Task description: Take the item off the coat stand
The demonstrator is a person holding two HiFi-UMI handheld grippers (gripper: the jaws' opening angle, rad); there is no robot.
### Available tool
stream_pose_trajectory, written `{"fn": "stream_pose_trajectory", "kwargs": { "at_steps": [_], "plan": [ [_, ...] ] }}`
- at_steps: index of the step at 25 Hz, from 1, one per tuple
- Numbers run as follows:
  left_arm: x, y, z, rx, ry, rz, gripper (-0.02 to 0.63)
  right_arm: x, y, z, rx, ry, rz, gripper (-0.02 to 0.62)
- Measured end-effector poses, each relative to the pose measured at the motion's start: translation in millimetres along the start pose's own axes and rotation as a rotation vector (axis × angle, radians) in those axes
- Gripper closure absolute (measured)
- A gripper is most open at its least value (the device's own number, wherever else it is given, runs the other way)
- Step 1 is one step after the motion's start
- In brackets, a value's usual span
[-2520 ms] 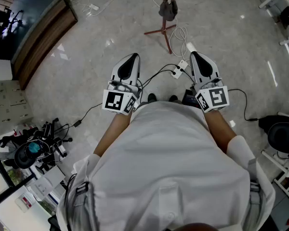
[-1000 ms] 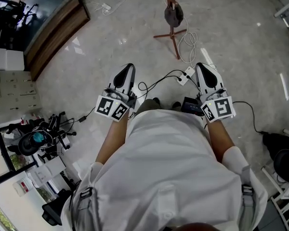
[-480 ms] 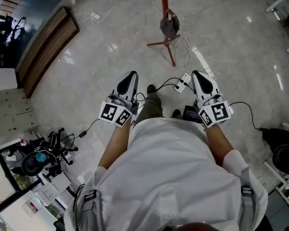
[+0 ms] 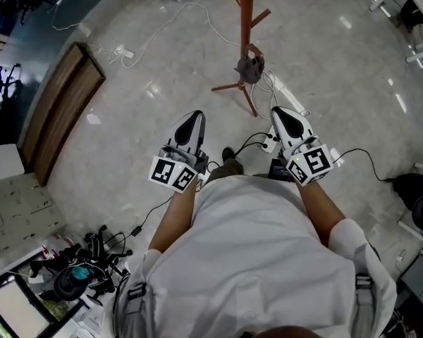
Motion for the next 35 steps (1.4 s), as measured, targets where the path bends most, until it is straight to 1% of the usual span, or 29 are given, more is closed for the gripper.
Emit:
{"fn": "stream_pose_trajectory", "kwargs": {
  "at_steps": [3,6,8,10,11,12,13,14,17,20,23,26,32,35],
  "plan": [
    [3,-12,-20,-0.031,-0.002,-0.015,0.597,7,-20,4,-0.021,0.026,0.013,0.569],
    [0,-21,-41,-0.053,-0.008,-0.031,0.597,6,-38,12,-0.056,0.054,0.001,0.569],
    [-2,-27,-58,-0.047,-0.004,-0.046,0.597,6,-52,22,-0.079,0.054,-0.016,0.569],
    [-7,-36,-74,-0.027,0.006,-0.061,0.597,1,-64,38,-0.082,0.034,-0.034,0.568],
    [-11,-42,-81,-0.016,0.009,-0.068,0.597,-5,-71,48,-0.075,0.018,-0.046,0.563],
    [-15,-51,-88,-0.005,0.009,-0.073,0.597,-13,-81,61,-0.065,0.002,-0.061,0.537],
    [-19,-61,-95,0.006,0.006,-0.077,0.597,-23,-92,75,-0.054,-0.013,-0.079,0.490],
    [-23,-74,-104,0.018,0.002,-0.081,0.597,-34,-106,92,-0.048,-0.024,-0.098,0.469],
    [-27,-105,-124,0.055,-0.001,-0.095,0.597,-65,-142,137,-0.045,-0.038,-0.166,0.468],
    [-24,-114,-127,0.056,-0.013,-0.123,0.597,-92,-164,158,-0.031,-0.050,-0.224,0.468],
    [-25,-119,-122,0.043,-0.031,-0.162,0.597,-118,-182,170,0.006,-0.090,-0.277,0.468],
    [-29,-124,-117,0.040,-0.028,-0.189,0.597,-140,-200,178,0.027,-0.080,-0.323,0.468],
    [-42,-129,-119,0.025,-0.049,-0.261,0.597,-174,-231,187,0.022,-0.059,-0.372,0.468],
    [-47,-128,-125,0.035,-0.047,-0.279,0.597,-186,-241,191,-0.009,-0.050,-0.391,0.469]
  ]
}}
Point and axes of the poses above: the fingertips, and each gripper's own axes: y backward along the fingers, z to its right, x out of its top, the point moved 4 cm from there along y, backward along the fingers, and after that the axes turned 10 degrees about -z, right-handed, at the moved point
